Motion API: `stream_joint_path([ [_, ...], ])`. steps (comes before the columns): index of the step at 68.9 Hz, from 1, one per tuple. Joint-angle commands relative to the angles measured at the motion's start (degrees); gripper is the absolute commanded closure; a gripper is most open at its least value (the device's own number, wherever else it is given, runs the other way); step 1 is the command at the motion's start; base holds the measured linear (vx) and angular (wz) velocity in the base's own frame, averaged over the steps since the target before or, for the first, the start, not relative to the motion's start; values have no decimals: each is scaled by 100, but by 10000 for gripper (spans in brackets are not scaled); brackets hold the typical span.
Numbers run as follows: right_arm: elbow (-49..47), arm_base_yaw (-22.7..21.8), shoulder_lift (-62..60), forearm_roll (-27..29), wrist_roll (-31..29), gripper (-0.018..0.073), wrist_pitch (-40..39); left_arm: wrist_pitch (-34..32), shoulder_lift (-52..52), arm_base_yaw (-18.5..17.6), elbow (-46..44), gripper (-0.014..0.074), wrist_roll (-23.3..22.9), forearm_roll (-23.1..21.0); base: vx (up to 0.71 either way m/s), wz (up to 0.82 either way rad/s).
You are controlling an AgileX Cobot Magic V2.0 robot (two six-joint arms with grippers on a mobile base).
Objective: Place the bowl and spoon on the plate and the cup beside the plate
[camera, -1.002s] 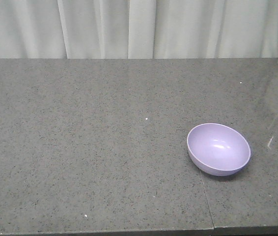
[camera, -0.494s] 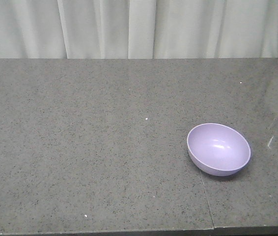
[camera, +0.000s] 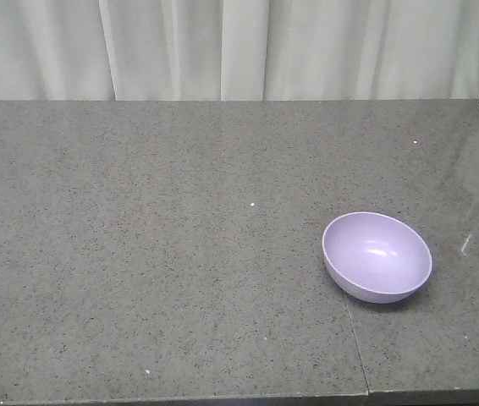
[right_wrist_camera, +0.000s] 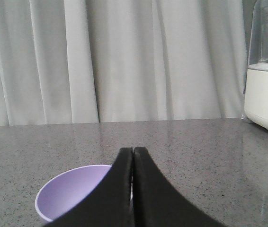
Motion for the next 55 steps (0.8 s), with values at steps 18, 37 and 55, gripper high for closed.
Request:
stream_joint_path([
  [18,-2668,4,2157,-49,-462,570,2410,2171,2208,-35,-3131,603,-76,608,0,0],
  [37,-4484,4,4073,-36,-559,570,4369,4303,4302,-35,-5376,603,-175,647,0,0],
  [55,-5246,4,4983,28,-555,570,4883,5560,5392,-35,-6055,603,-364,646,0,0],
])
